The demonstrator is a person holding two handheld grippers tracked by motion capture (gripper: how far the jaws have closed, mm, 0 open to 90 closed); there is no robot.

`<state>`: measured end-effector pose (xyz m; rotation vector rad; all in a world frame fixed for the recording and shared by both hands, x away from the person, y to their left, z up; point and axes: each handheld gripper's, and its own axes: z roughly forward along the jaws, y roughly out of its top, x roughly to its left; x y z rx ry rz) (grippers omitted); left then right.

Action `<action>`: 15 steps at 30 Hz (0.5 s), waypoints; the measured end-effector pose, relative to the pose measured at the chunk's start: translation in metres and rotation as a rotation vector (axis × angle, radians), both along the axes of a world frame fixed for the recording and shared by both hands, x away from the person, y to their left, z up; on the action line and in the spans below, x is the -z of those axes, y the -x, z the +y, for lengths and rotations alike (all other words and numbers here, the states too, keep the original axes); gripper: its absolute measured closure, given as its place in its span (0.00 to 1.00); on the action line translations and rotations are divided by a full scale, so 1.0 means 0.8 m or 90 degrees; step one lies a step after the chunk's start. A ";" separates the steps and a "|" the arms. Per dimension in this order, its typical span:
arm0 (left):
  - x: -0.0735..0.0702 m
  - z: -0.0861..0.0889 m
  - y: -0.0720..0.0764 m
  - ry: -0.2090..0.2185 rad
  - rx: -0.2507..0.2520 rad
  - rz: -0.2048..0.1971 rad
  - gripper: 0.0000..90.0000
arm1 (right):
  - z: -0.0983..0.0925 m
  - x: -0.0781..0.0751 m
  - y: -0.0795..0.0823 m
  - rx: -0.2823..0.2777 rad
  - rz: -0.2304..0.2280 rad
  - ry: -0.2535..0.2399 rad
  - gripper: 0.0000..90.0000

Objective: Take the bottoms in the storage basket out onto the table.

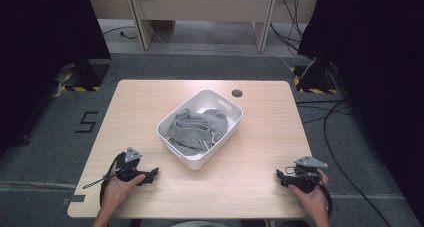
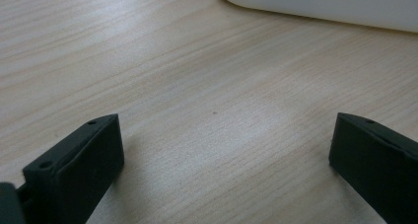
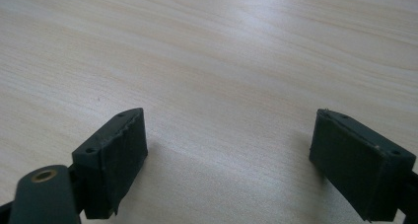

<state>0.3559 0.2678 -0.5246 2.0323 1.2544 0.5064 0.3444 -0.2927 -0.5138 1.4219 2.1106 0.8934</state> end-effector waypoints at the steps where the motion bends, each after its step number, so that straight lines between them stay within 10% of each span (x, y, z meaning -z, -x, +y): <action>1: 0.000 0.000 0.000 0.000 0.000 0.000 0.00 | 0.000 0.000 0.000 0.000 0.000 0.000 0.17; 12: -0.001 0.001 0.000 0.006 0.004 -0.003 0.00 | 0.000 0.000 0.000 -0.001 0.000 0.000 0.16; 15: -0.002 0.002 0.001 0.014 0.001 -0.016 0.16 | 0.000 0.000 0.000 0.000 0.000 0.000 0.16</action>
